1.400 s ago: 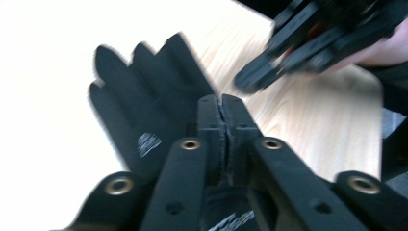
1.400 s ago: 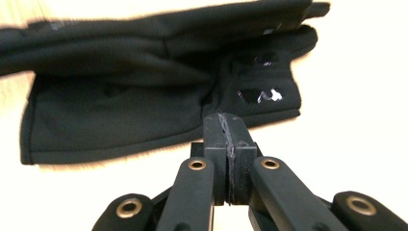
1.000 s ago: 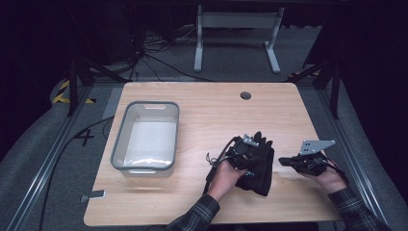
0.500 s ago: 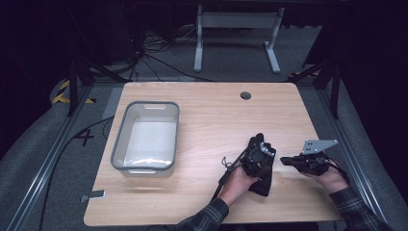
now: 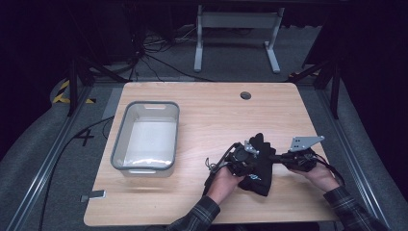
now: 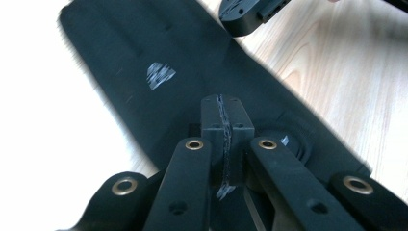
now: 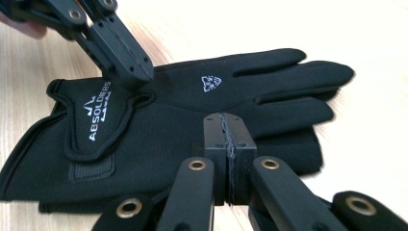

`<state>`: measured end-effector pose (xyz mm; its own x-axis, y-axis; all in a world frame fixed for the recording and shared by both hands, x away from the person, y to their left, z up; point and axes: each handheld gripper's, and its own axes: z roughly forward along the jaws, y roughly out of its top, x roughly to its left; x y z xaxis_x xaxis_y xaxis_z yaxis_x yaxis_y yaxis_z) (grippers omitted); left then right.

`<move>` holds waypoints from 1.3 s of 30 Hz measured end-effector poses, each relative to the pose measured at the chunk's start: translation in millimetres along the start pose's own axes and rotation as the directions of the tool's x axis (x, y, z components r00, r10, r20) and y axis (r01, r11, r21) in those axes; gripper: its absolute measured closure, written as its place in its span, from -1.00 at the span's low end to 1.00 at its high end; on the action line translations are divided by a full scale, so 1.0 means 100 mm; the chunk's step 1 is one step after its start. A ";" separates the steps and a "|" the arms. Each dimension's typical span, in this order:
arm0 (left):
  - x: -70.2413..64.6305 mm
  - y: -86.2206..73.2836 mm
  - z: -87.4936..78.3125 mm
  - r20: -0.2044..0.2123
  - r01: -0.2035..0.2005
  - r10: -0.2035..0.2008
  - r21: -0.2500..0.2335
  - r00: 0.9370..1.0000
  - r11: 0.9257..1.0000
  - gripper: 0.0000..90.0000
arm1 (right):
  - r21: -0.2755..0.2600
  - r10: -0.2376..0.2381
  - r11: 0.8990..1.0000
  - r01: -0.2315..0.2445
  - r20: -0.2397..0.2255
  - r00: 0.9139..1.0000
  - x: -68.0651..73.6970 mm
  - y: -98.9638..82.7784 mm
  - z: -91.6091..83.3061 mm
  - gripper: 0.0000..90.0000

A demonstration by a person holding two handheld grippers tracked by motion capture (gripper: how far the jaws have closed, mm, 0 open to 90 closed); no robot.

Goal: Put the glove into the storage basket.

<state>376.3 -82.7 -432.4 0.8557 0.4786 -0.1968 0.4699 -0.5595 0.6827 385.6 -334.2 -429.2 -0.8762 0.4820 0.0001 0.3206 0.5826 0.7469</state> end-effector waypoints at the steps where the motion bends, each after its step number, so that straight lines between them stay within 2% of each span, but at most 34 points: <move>1: 0.01 -0.02 0.00 -0.007 0.003 -0.003 0.002 1.000 1.000 0.99 | 0.015 -0.011 1.000 0.011 0.004 1.000 0.00 0.01 0.04 1.00; 5: 0.05 -0.06 0.07 -0.011 0.014 -0.014 0.032 1.000 0.999 0.99 | 0.051 -0.016 0.999 0.016 -0.001 1.000 0.00 -0.02 0.14 1.00; 8: 0.04 -0.07 0.15 -0.021 -0.001 0.003 0.059 1.000 0.998 0.99 | 0.070 -0.013 0.997 0.013 -0.007 1.000 -0.01 -0.05 0.17 1.00; 14: 0.04 -0.06 0.17 -0.041 -0.014 0.017 0.068 0.999 0.998 0.99 | 0.074 -0.020 0.997 0.021 -0.014 1.000 0.00 -0.08 0.18 1.00; 22: 0.15 -0.07 0.11 -0.066 0.001 0.004 0.079 0.998 0.997 0.99 | 0.072 -0.038 0.996 0.043 -0.063 0.997 0.14 -0.08 0.19 1.00; 25: 0.19 -0.08 0.08 -0.072 0.003 0.002 0.082 0.997 0.997 0.99 | 0.061 -0.037 0.997 0.043 -0.095 0.995 0.21 -0.07 0.22 1.00; 27: 0.21 -0.08 0.06 -0.070 0.001 0.005 0.087 0.998 0.996 0.99 | 0.056 -0.045 0.997 0.051 -0.104 0.994 0.26 -0.07 0.24 1.00; 30: 0.22 -0.09 0.05 -0.092 0.000 0.009 0.092 0.996 0.996 0.99 | 0.060 -0.068 0.995 0.075 -0.114 0.991 0.35 -0.03 0.27 1.00; 32: 0.24 -0.09 0.04 -0.087 0.002 0.006 0.089 0.996 0.996 0.99 | 0.057 -0.075 0.995 0.083 -0.130 0.989 0.39 -0.01 0.30 1.00; 35: 0.24 -0.09 0.02 -0.081 0.005 0.002 0.082 0.997 0.997 0.98 | 0.048 -0.067 0.996 0.074 -0.129 0.989 0.38 -0.02 0.27 1.00; 38: 0.24 -0.08 -0.02 -0.072 0.012 -0.006 0.070 0.997 0.997 0.90 | 0.038 -0.066 0.997 0.070 -0.104 0.992 0.37 -0.03 0.20 0.99; 39: 0.24 -0.07 -0.04 -0.075 0.004 0.001 0.075 0.997 0.997 0.87 | 0.029 -0.066 0.997 0.069 -0.092 0.994 0.37 -0.04 0.16 0.90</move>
<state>393.1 -64.7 -439.1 0.8375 0.5275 -0.1424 0.4887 -0.6066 0.6271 358.1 -307.9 -442.9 -0.9248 0.3802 0.0119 0.2697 0.6332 0.7255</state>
